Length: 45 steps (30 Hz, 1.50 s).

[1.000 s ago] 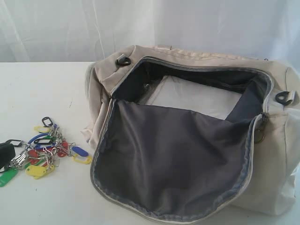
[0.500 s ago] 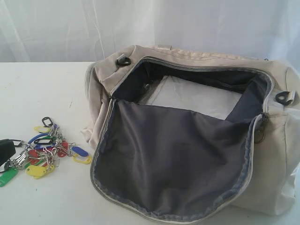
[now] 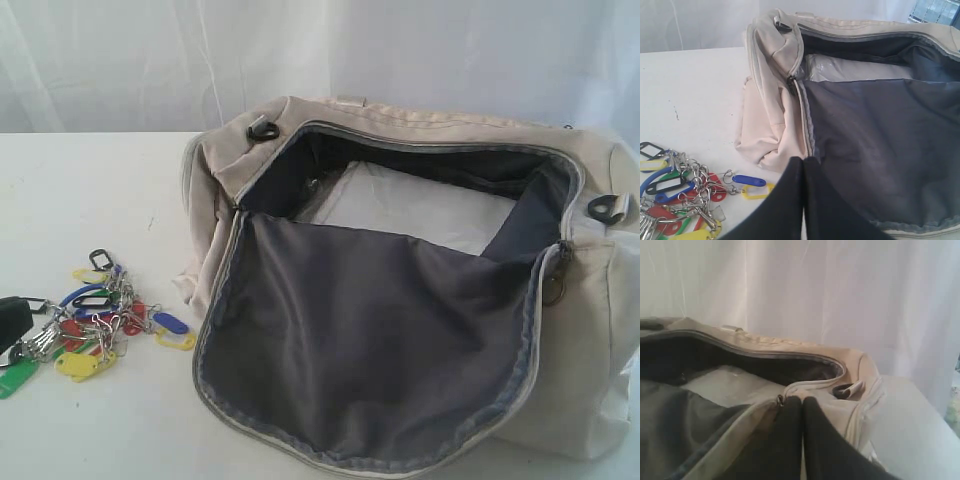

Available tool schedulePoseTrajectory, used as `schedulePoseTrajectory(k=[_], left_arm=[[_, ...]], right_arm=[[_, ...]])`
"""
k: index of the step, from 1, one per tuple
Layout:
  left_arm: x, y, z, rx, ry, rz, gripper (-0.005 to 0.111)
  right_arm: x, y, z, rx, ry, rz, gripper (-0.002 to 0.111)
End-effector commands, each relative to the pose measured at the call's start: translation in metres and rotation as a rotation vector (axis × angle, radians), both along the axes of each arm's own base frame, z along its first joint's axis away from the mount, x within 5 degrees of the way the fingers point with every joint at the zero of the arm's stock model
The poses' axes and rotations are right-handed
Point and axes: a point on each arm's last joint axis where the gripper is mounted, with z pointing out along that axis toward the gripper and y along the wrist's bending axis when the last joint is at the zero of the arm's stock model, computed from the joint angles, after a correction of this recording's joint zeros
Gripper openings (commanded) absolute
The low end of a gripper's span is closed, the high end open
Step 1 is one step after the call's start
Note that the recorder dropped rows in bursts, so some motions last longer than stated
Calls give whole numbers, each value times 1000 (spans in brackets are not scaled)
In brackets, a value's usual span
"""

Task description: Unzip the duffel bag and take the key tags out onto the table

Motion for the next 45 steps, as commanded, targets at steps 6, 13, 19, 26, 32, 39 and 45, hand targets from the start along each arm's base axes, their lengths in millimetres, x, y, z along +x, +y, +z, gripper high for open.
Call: schedulePoseTrajectory(k=[6, 13, 19, 26, 32, 39, 45], left_arm=[[-1, 0, 0, -19, -2, -3, 0], [-2, 1, -8, 69, 13, -14, 0], [-3, 0, -19, 77, -32, -33, 0], [-4, 1, -24, 54, -9, -26, 0], [-5, 1, -27, 93, 1, -32, 0], [-6, 9, -31, 74, 56, 47, 0], [-9, 28, -22, 36, -31, 250, 0]], right_arm=[[-4, -25, -3, 651, -80, -237, 0], [-5, -29, -6, 658, -71, -288, 0], [-6, -31, -7, 675, -66, -316, 0], [-6, -31, -7, 675, -66, -316, 0], [-6, -31, -7, 675, -66, -316, 0], [-6, -32, -7, 676, -65, -323, 0], [-6, -32, -7, 676, -65, -323, 0]])
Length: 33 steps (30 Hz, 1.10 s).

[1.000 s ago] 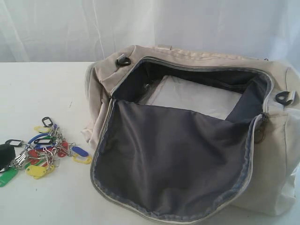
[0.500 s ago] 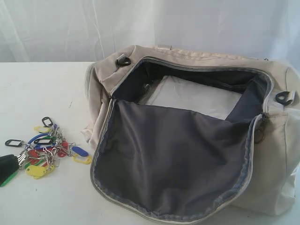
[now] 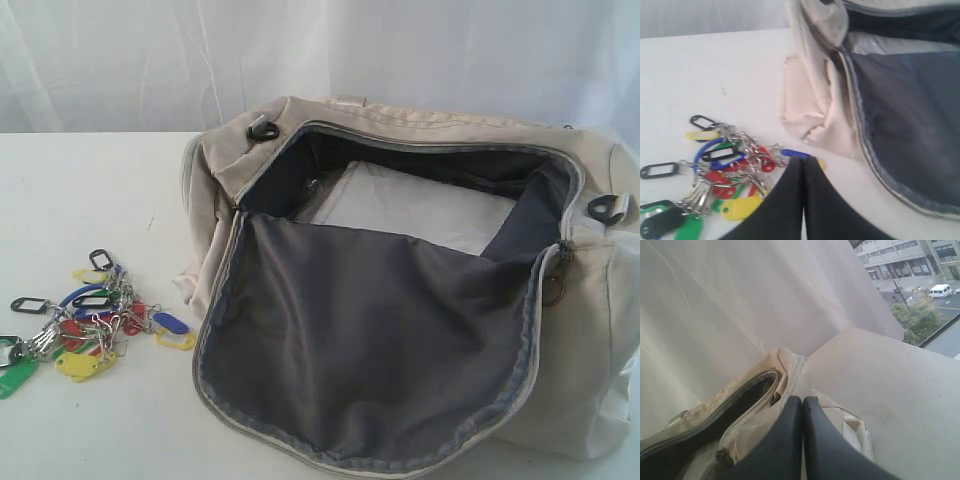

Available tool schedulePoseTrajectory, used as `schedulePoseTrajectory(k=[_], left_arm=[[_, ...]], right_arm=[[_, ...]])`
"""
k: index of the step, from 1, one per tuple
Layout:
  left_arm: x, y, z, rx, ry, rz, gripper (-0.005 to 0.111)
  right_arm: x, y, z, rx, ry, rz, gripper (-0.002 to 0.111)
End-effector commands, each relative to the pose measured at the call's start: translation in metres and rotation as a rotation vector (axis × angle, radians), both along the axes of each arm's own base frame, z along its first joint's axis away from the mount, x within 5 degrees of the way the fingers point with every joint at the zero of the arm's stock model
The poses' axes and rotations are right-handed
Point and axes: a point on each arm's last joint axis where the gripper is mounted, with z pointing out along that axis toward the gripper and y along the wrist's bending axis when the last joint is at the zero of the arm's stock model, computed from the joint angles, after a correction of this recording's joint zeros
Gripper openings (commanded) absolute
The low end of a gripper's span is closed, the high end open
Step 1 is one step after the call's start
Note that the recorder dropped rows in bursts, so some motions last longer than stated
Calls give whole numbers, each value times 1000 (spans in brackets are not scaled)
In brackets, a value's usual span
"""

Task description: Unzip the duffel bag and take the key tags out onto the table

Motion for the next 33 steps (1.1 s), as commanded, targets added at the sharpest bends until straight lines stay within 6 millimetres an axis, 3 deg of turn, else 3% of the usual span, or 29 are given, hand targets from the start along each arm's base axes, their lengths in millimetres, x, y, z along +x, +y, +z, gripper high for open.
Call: schedulePoseTrajectory(k=[1, 15, 33], left_arm=[[-5, 12, 5, -34, -64, 131, 0], [-31, 26, 27, -78, -388, 303, 0], [-31, 26, 26, -77, -379, 304, 0]], right_arm=[[0, 0, -1, 2, -1, -4, 0], [0, 0, -1, 2, -1, -4, 0], [0, 0, -1, 2, -1, -4, 0]])
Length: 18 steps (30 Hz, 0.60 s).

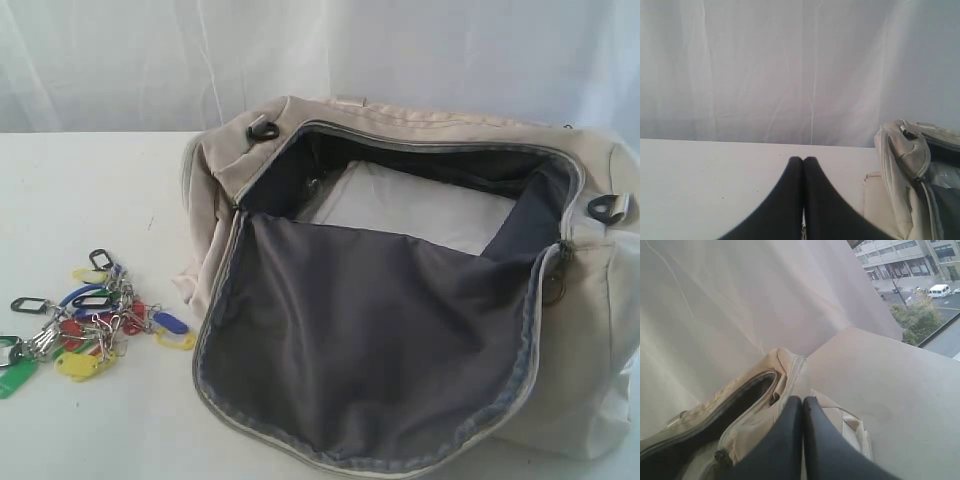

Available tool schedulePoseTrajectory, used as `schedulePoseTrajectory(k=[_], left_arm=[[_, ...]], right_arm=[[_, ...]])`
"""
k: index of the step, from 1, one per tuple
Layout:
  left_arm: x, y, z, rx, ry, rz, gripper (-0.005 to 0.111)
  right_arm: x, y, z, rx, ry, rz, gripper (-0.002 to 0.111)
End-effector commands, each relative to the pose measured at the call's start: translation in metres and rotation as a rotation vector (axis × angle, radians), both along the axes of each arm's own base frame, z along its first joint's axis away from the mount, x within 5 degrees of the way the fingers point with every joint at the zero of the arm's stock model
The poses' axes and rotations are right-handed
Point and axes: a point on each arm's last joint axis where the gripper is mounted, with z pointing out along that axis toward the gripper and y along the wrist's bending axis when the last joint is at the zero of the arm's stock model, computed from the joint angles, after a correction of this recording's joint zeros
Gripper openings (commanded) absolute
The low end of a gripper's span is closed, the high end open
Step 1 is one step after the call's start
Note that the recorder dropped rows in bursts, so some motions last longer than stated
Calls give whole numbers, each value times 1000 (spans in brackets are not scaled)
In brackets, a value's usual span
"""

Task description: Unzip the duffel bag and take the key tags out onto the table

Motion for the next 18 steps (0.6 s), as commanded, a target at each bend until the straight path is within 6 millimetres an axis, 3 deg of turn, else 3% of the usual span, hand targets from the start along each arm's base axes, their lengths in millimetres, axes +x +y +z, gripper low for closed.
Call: schedulePoseTrajectory(k=[1, 6, 10, 13, 18], left_arm=[[0, 0, -2, 12, 1, 3, 0], [1, 2, -24, 277, 218, 31, 0], [2, 1, -59, 302, 376, -12, 0], [-2, 1, -70, 321, 506, -31, 0], [-3, 2, -72, 663, 520, -79, 0]], right_arm=[[0, 0, -1, 1, -2, -2, 0], [0, 0, -1, 1, -2, -2, 0], [0, 0, -1, 1, -2, -2, 0], [0, 0, -1, 1, -2, -2, 0], [0, 0, -1, 1, -2, -2, 0]])
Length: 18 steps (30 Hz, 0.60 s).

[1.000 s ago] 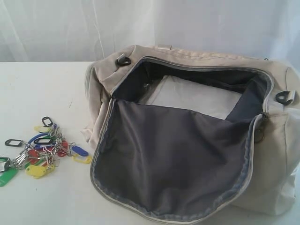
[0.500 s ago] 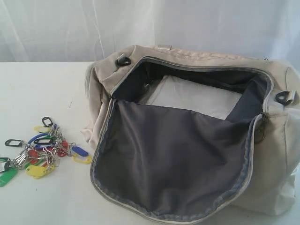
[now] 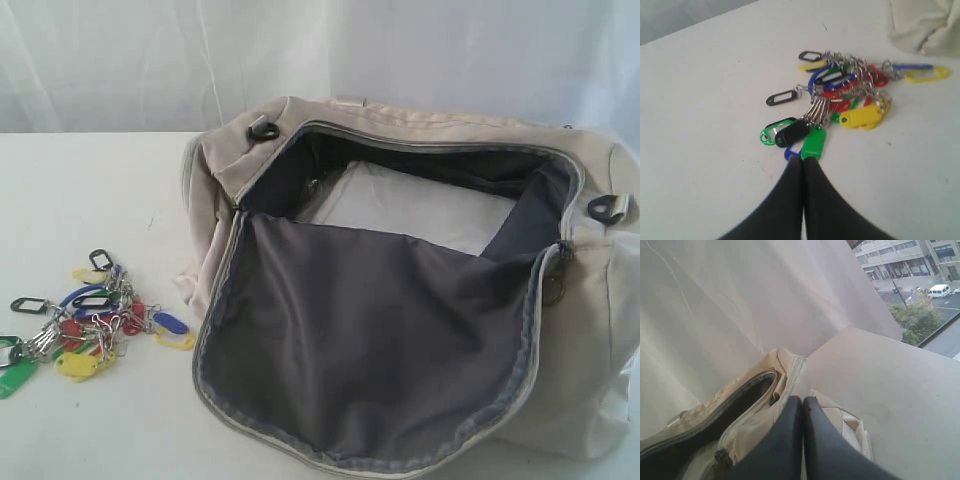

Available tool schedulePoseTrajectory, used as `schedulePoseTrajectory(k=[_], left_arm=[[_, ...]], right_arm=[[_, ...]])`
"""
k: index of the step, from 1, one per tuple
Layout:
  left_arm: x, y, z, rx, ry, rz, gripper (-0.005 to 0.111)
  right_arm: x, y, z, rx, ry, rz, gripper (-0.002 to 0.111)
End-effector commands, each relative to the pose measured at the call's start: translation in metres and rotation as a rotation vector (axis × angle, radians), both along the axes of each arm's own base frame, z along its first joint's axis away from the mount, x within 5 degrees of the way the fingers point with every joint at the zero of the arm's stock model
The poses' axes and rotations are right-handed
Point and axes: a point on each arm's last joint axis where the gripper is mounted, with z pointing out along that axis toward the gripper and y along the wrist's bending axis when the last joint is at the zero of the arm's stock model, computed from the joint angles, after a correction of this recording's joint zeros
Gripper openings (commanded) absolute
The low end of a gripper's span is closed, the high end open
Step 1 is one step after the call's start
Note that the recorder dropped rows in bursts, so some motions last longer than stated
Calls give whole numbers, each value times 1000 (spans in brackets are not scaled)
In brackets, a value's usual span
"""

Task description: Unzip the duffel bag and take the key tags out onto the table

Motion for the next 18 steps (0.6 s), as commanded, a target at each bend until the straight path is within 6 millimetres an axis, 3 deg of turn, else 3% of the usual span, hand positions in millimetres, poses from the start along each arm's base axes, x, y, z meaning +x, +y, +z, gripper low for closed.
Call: schedulePoseTrajectory(k=[1, 3, 7, 18], left_arm=[[-1, 0, -3, 248, 26, -107, 0], [-1, -1, -3, 228, 28, -103, 0], [-1, -1, -3, -141, 21, 54, 0], [-1, 0, -3, -131, 16, 50, 0]], right_arm=[[0, 0, -1, 1, -2, -2, 0], [0, 0, -1, 1, -2, -2, 0], [0, 0, -1, 1, -2, -2, 0], [0, 0, -1, 1, -2, -2, 0]])
